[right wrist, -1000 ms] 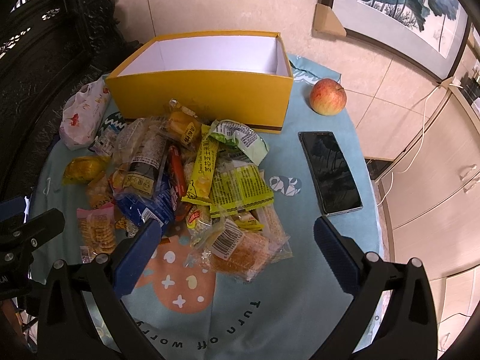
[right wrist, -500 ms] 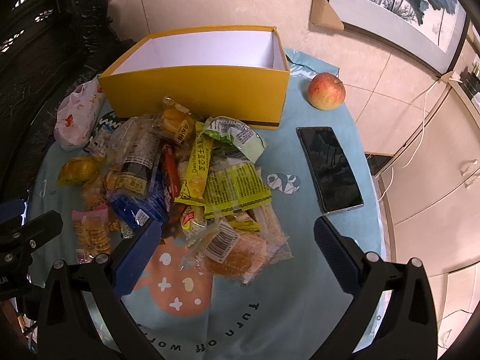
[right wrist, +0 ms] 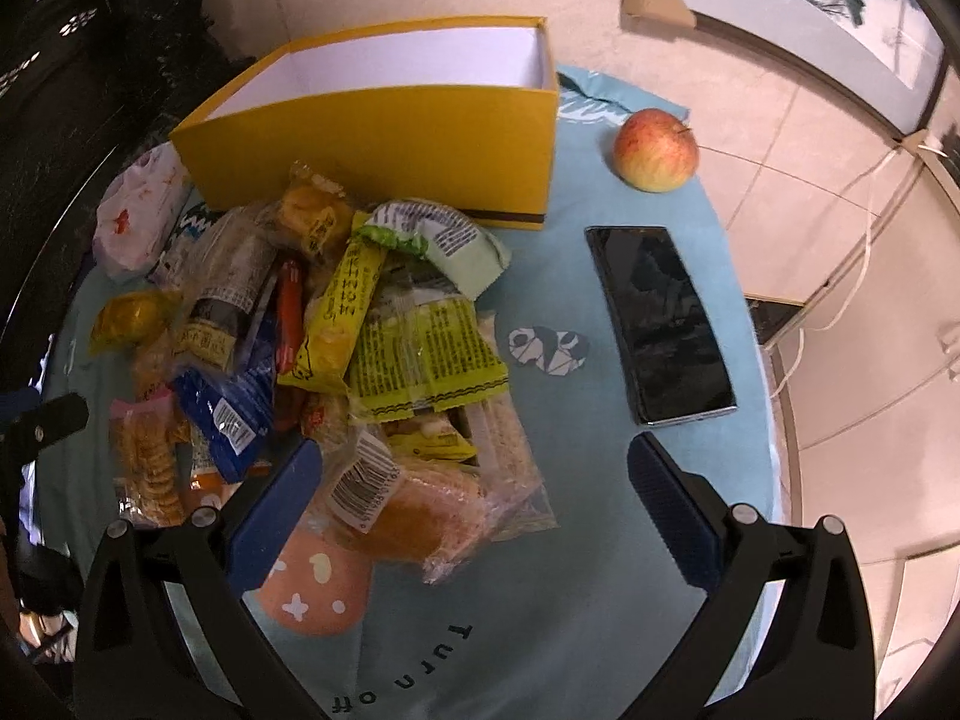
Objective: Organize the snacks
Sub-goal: 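Grasp the pink-topped cracker bag with the left gripper while the right grasps a bread bag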
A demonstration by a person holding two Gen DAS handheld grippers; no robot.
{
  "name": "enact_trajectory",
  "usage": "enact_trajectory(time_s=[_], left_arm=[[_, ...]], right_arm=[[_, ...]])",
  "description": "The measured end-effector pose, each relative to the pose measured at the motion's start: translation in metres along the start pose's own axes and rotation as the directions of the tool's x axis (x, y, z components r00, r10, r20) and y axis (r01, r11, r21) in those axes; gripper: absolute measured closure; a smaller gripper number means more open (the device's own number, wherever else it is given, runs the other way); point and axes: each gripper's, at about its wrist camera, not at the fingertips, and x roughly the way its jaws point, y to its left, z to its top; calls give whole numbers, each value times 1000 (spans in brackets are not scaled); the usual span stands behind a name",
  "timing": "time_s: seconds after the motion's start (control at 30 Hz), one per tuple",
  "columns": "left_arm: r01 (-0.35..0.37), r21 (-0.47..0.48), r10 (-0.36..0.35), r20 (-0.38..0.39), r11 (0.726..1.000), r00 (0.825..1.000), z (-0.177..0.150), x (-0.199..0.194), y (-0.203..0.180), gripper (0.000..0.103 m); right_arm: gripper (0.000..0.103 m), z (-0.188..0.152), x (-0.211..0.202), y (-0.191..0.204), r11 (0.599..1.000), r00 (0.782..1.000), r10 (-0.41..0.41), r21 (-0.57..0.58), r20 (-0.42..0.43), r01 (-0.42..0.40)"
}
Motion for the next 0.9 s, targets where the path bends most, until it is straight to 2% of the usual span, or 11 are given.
enact_trajectory(time_s=[0.2,0.37,0.4,0.43,0.47,0.57,0.7,0.8,0.9], left_arm=[[3,9,-3,-26,1000,1000,3,13,2,2],[-1,2,2,-65,1000,998,2,26,8,2],[-3,0,3,-70,1000,998,1,28,10,2],[-4,-4,4,-75,1000,997,1,30,12,2],[-6,-11,6,-81,1000,997,0,32,15,2],[-15,-30,13,-89,999,996,0,36,24,2],[-8,-62,2,-111,998,994,-1,43,29,2],[4,-62,-13,-151,998,988,-4,53,25,2],[10,-48,-19,-188,999,982,-10,61,16,2]], right_arm=[[1,-16,16,13,983,998,40,-176,-55,-49],[2,-26,41,32,948,999,-14,-319,-51,-3],[7,-28,47,37,932,998,-25,-362,-60,1],[35,-29,52,41,922,997,-6,-385,-76,-24],[53,-30,56,43,914,992,43,-397,-121,-88],[59,-24,53,38,930,982,89,-339,-165,-141],[65,-7,39,10,955,956,224,-152,-191,-255],[66,0,30,-12,946,929,312,-22,-196,-323],[66,-5,26,-17,934,914,355,32,-198,-356]])
